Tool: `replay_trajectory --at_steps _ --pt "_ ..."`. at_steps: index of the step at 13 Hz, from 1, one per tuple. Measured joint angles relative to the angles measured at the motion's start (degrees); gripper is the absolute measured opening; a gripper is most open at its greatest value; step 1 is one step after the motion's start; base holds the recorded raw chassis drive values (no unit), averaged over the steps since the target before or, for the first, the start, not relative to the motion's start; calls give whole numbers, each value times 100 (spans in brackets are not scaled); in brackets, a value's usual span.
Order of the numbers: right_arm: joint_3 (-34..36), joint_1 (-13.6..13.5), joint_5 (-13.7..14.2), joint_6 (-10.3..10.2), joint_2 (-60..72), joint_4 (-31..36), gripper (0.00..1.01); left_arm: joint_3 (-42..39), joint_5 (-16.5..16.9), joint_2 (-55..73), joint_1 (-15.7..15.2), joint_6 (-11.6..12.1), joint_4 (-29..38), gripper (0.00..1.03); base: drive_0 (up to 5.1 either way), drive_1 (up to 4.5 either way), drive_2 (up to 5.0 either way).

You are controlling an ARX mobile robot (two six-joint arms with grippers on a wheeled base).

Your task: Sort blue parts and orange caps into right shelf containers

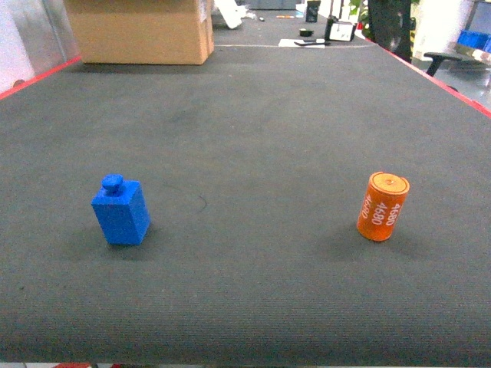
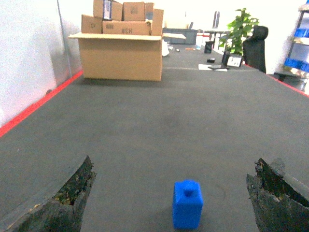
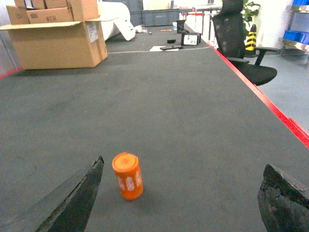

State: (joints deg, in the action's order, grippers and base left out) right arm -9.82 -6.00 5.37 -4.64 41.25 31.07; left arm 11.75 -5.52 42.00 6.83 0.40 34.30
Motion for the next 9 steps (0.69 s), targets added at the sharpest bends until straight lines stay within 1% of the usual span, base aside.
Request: replay_trajectory --at_steps 1,2,3,4,6,9 --pt "-466 -44 -4 28 992 525 98 358 116 1036 59 -11 671 98 0 0 0" --pt "-1150 -155 -118 79 2409 841 98 938 149 2573 74 -50 1314 98 0 0 0" --pt "-1696 -227 -175 111 3558 835 98 1484 149 3733 74 -151 1497 98 0 0 0" --pt "-2094 -313 -122 177 4251 850 98 1816 201 4406 72 -155 1515 98 0 0 0" --pt "-2796 -505 -63 304 5313 876 98 2232 339 5226 72 -153 1644 98 0 0 0" --pt "-3283 -610 44 310 6033 890 98 2562 383 5748 96 -155 1698 98 0 0 0"
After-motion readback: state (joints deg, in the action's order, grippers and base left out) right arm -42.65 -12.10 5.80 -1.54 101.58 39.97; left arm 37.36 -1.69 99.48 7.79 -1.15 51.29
